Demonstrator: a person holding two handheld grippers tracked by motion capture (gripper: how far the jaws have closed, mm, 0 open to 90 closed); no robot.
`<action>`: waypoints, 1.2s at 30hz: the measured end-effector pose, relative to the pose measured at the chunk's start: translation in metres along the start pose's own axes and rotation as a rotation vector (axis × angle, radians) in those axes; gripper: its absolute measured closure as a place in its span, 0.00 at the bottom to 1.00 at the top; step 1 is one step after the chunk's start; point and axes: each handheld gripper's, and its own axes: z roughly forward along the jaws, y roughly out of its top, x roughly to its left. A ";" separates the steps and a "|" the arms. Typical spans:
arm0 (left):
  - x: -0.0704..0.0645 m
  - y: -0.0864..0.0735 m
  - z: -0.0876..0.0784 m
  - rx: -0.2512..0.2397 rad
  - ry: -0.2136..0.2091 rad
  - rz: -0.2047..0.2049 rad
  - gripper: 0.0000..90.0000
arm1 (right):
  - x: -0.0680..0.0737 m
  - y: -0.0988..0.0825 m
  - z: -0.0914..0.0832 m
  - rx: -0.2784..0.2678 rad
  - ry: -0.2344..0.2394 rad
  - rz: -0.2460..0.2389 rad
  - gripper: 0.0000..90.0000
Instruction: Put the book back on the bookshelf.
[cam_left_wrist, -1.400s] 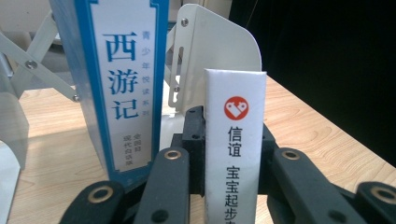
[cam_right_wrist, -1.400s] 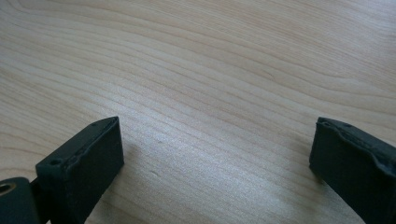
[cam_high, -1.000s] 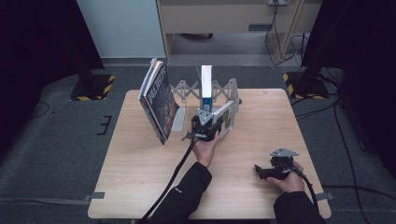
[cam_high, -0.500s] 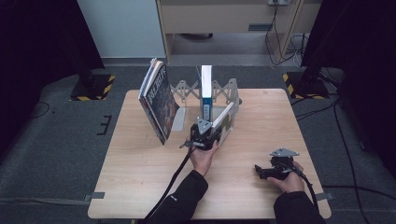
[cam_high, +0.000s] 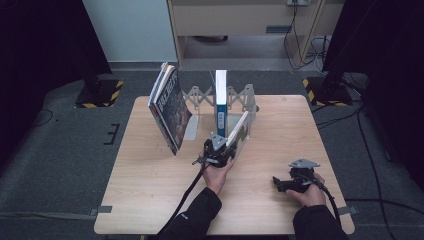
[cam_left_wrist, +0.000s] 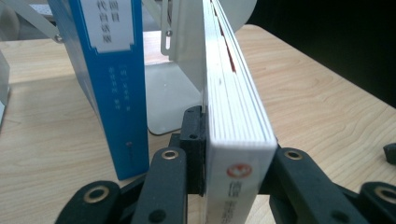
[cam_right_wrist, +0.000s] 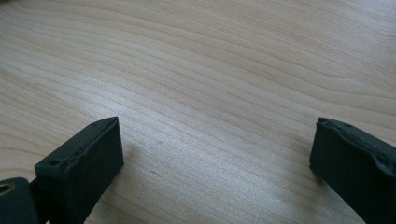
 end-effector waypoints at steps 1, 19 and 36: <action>0.000 -0.002 0.000 0.005 -0.001 0.001 0.80 | 0.000 0.000 0.000 -0.001 -0.001 0.002 0.03; 0.001 -0.002 0.014 -0.029 -0.042 -0.025 0.75 | 0.000 0.000 0.000 0.001 -0.001 0.002 0.03; 0.014 -0.006 -0.009 -0.028 -0.213 0.045 0.58 | 0.000 0.000 0.000 0.001 -0.001 0.002 0.03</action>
